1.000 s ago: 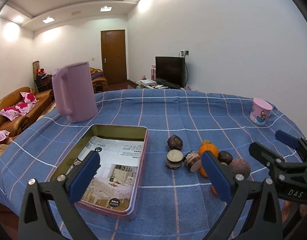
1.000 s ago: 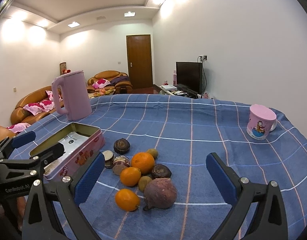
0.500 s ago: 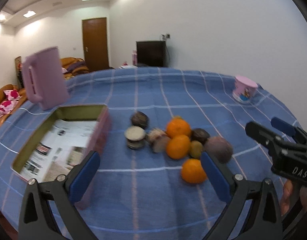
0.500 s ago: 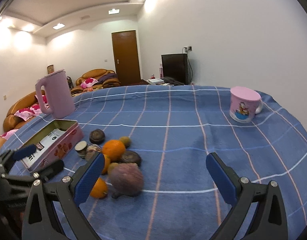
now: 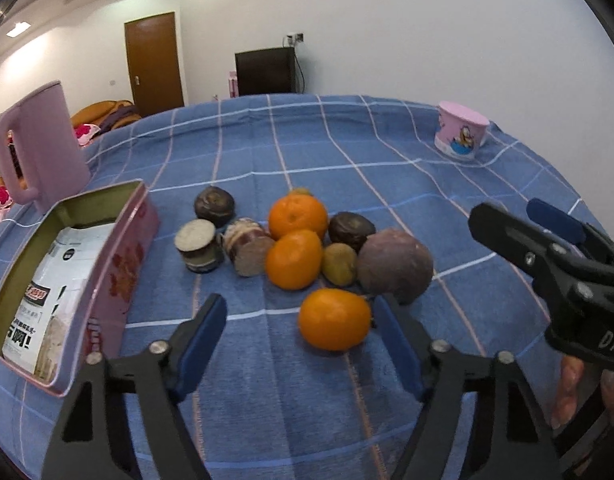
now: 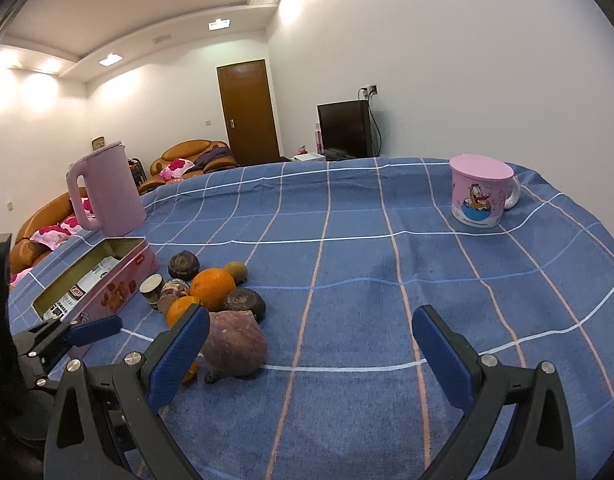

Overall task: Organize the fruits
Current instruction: 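Grasp an orange with the left tool while the right tool reaches for the purple fruit, then close the right tool on the dark purple fruit while the left tool lifts the orange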

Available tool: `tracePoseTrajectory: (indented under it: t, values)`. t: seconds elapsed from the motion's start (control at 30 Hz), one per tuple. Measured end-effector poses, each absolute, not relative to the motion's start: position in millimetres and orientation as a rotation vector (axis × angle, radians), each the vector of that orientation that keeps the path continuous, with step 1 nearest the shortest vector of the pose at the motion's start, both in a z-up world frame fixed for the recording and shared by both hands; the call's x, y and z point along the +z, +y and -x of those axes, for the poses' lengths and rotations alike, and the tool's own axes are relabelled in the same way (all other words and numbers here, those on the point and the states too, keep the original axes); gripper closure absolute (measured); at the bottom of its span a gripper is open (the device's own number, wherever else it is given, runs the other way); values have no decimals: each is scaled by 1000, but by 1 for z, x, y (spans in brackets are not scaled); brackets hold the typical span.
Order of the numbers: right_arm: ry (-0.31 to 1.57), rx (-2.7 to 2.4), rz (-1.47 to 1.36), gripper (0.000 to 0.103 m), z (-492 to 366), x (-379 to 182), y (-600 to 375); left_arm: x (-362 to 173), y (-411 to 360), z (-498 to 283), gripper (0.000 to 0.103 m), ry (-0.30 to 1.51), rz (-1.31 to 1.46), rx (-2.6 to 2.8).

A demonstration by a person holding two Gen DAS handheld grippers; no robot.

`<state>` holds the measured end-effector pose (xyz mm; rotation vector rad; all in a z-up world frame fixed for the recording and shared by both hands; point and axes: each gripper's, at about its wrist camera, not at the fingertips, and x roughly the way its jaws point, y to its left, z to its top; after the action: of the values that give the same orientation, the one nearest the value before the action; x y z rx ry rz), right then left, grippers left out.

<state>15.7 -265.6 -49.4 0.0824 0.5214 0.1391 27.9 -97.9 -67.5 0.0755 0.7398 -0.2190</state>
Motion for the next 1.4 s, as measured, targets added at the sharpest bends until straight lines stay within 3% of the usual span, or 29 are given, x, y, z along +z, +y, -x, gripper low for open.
tracePoseTrajectory:
  t: [0.1,0.23,0.4,0.47,0.63,0.9,0.97,1.13,1.27,1.4]
  values:
    - [524,143,-86,1,-16,-51,-266,-71,-100,-33,30,781,-63,-259]
    - [544,160,-89,1,-20,-55,-263,-73,-97,-35,42,802,-39,-302]
    - [571,193,-118,2,-26,-58,-263,-78,-98,-37,47,833,-30,-330]
    - [578,202,-127,3,-28,-59,-263,-79,-99,-38,59,834,-32,-338]
    - [595,222,-113,16,-30,-61,-257,-76,-89,-36,59,818,-10,-343]
    - [668,300,0,19,-42,-64,-224,-66,-60,-38,59,727,-4,-222]
    - [701,322,22,29,-47,-68,-216,-66,-53,-40,59,724,10,-207]
    - [789,377,8,32,-59,-81,-209,-67,-47,-41,59,722,22,-203]
    - [825,382,-4,50,-64,-86,-209,-66,-47,-40,59,716,25,-207]
    - [812,393,-15,50,-61,-84,-211,-65,-45,-37,59,693,33,-199]
